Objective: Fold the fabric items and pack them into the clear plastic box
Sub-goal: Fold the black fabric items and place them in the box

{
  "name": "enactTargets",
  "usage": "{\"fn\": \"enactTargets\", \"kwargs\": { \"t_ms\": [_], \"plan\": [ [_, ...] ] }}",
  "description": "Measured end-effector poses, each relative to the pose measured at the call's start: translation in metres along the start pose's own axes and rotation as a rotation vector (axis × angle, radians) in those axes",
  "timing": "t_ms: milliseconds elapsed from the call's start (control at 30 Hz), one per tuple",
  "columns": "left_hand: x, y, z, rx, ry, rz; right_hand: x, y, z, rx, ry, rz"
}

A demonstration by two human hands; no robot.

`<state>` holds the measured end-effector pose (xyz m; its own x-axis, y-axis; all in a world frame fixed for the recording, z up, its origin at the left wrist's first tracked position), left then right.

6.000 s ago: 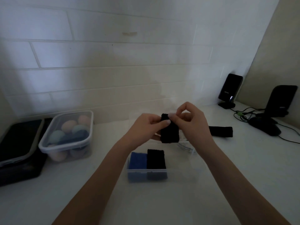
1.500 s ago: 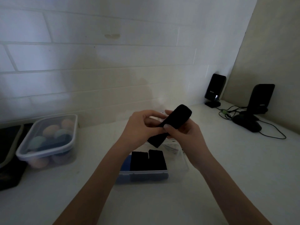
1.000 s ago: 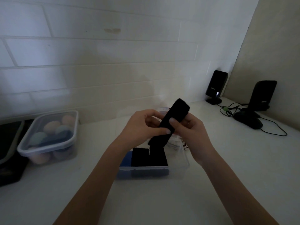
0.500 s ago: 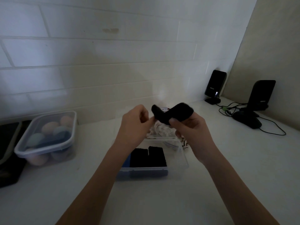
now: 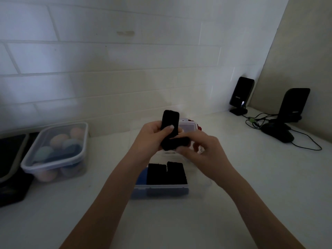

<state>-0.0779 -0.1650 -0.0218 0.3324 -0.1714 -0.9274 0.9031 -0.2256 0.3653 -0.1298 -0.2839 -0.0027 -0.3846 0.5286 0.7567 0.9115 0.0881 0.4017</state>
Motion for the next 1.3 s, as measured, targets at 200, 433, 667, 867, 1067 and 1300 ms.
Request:
{"fn": "enactTargets", "kwargs": {
  "t_ms": [200,433,667,867,1067,1300],
  "plan": [
    [-0.007,-0.010,0.029,0.175,0.014,0.040,-0.020,0.006,-0.018,-0.076,0.388,0.248],
    [-0.003,-0.013,0.035,0.227,-0.006,0.030,-0.017,0.004,-0.023,-0.166,0.457,0.215],
    [-0.003,-0.017,0.039,0.297,0.007,-0.010,-0.017,0.005,-0.027,-0.221,0.297,0.232],
    [0.000,-0.019,0.041,0.345,0.026,-0.070,-0.019,0.005,-0.023,-0.096,0.548,0.267],
    [0.002,-0.014,0.037,0.270,0.166,-0.016,-0.027,0.007,-0.033,-0.182,0.383,0.255],
    [0.008,-0.022,0.034,0.377,0.437,-0.018,-0.031,0.011,-0.036,-0.138,0.177,0.275]
  ]
}}
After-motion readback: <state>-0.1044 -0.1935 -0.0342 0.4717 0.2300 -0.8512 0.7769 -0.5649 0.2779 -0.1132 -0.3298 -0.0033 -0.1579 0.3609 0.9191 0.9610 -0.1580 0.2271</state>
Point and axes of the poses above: each hand's wrist, its own y-axis towards the middle knuckle, its own z-axis out of the palm, x = y × z, the point moved 7 cm from there along y, towards the middle knuckle, and after that the axes turned 13 degrees about z, right-handed, at the moved point
